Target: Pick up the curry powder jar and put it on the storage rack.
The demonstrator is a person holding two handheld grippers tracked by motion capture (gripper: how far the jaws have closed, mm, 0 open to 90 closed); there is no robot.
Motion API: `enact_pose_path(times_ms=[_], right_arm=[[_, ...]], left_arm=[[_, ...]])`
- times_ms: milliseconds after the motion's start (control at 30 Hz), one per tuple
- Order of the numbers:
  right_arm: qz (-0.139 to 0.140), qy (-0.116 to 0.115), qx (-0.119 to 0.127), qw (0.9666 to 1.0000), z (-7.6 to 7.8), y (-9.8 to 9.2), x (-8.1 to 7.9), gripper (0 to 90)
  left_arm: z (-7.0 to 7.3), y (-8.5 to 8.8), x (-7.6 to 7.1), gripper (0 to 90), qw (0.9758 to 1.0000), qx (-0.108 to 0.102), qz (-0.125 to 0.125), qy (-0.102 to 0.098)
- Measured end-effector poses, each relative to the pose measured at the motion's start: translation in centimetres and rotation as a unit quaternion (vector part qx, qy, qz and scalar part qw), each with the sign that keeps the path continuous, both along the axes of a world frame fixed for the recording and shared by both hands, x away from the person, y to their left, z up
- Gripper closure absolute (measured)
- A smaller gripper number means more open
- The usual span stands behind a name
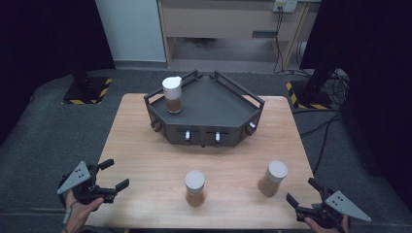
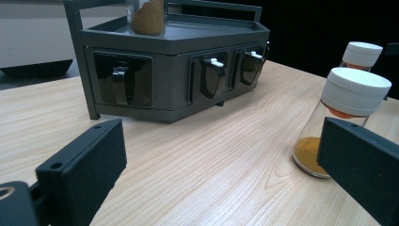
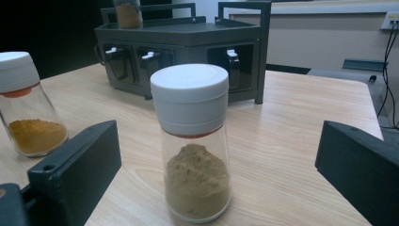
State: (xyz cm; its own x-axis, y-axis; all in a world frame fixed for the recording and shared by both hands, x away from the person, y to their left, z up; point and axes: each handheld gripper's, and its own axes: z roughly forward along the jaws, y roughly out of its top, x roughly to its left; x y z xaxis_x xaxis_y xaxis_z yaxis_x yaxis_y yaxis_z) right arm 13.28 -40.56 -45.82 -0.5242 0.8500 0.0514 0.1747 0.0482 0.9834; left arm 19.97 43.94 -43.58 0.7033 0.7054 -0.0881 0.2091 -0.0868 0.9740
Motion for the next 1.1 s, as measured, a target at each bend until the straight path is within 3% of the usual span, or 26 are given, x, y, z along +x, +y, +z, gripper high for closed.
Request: enact_pose_path(times_ms=[233,267,400,467,500,600,767,867,933,967,1100], right_arm=[[0.003,-0.004,0.007,1.0,1.1,0.2,-0.1,1.2],[0.012,-0.007,0.014,0.9998,1.7,0.3,0.0,1.2],[0.032,-0.009,0.006,0.9994,3.3,0.4,0.4,1.3],[0.056,-0.013,-0.003,0.9983,5.2,0.2,1.0,1.3],[0.056,-0.013,-0.003,0.9983,5.2,0.2,1.0,1.3],[0.089,-0.017,-0.01,0.9958,7.7,-0.2,2.3,1.3],[0.117,-0.016,-0.019,0.9928,9.7,-0.3,3.7,1.3],[0.147,-0.013,-0.034,0.9885,11.9,-0.2,5.4,1.2],[0.154,-0.01,-0.033,0.9875,12.3,-0.1,5.8,1.2],[0.168,-0.007,-0.04,0.985,13.3,0.2,6.7,1.1],[0.191,0.002,-0.047,0.9804,14.7,0.9,8.1,1.1]], left_arm=[[0.0,0.0,0.0,1.0,1.0,0.001,0.002,0.003],[0.0,0.0,0.0,1.0,1.0,0.002,0.002,0.004],[0.0,-0.1,0.1,1.0,1.0,0.003,0.002,0.006],[0.0,-0.1,0.1,1.0,1.0,0.004,0.002,0.006],[0.0,-0.1,0.1,1.0,1.0,0.004,0.002,0.006],[0.0,-0.1,0.1,1.0,1.0,0.003,0.002,0.006],[-0.1,0.0,0.1,1.0,1.0,0.003,0.003,0.007],[0.0,0.0,0.1,1.0,1.0,0.004,0.003,0.008],[0.0,0.0,0.1,1.0,0.9999,0.004,0.004,0.009],[0.0,0.0,0.1,1.0,0.9999,0.004,0.004,0.009],[0.0,-0.1,0.0,1.0,0.9999,0.006,0.005,0.008]])
